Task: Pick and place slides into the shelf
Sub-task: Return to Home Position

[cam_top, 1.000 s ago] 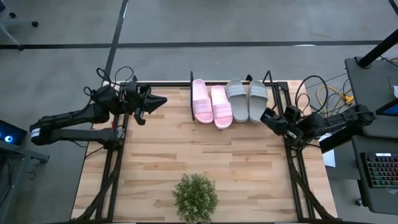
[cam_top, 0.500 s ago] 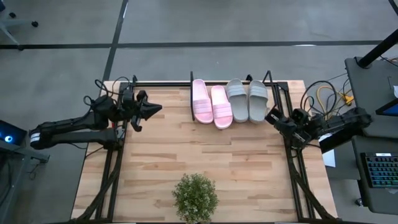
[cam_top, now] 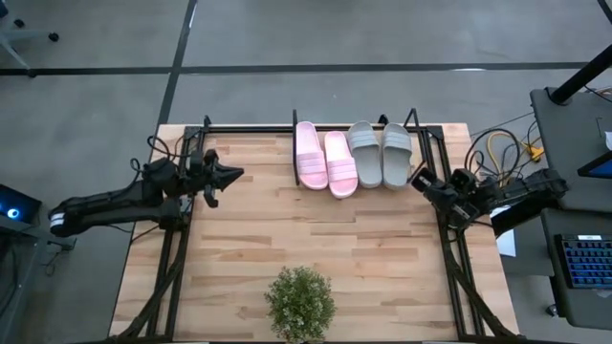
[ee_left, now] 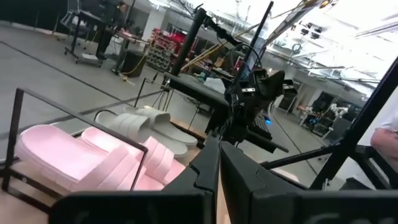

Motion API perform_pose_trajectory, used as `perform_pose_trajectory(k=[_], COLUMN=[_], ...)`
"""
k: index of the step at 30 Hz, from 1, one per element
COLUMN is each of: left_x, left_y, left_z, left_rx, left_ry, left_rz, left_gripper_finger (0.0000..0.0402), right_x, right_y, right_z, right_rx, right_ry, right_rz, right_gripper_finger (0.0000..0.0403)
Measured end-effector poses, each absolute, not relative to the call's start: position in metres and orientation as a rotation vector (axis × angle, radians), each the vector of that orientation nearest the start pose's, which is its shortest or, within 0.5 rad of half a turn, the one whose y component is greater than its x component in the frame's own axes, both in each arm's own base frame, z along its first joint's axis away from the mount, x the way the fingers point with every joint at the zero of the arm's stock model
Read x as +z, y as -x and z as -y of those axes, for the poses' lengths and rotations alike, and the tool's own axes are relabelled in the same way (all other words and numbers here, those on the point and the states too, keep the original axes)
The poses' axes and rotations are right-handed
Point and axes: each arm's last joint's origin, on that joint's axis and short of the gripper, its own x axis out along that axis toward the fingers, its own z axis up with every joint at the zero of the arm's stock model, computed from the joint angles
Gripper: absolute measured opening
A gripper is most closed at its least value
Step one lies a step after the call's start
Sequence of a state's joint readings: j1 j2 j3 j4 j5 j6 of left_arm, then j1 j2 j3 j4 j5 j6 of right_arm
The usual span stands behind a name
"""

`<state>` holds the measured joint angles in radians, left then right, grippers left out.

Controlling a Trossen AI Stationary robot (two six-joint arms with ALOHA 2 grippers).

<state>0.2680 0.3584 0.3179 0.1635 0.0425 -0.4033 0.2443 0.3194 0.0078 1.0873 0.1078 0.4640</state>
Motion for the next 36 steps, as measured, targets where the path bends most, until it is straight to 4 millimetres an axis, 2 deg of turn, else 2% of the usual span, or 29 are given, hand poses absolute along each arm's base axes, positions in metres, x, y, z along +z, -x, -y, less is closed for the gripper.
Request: perform_pose_trajectory(k=[14, 19, 23, 32, 36], left_x=[0.223, 0.219, 0.206, 0.186, 0.172], left_y=[-0.082, -0.087, -0.092, -0.094, -0.094], left_z=[-0.023, -0.024, -0.026, -0.026, -0.025], left_rx=[0.224, 0.23, 0.245, 0.267, 0.265], left_ry=[0.336, 0.326, 0.332, 0.329, 0.339], left_rz=[0.341, 0.301, 0.221, 0.045, -0.067], left_gripper_finger=[0.0, 0.0, 0.0, 0.0, 0.0], right_x=[0.234, 0.234, 0.23, 0.22, 0.207], right_y=[-0.089, -0.089, -0.092, -0.098, -0.105], right_z=[-0.019, -0.019, -0.02, -0.025, -0.028], right_rx=[0.293, 0.291, 0.292, 0.388, 0.405], right_ry=[-0.553, -0.553, -0.561, -0.549, -0.58], right_rz=[0.692, 0.69, 0.642, 0.481, 0.313], right_gripper_finger=[0.0008, 0.0008, 0.0008, 0.0008, 0.0008])
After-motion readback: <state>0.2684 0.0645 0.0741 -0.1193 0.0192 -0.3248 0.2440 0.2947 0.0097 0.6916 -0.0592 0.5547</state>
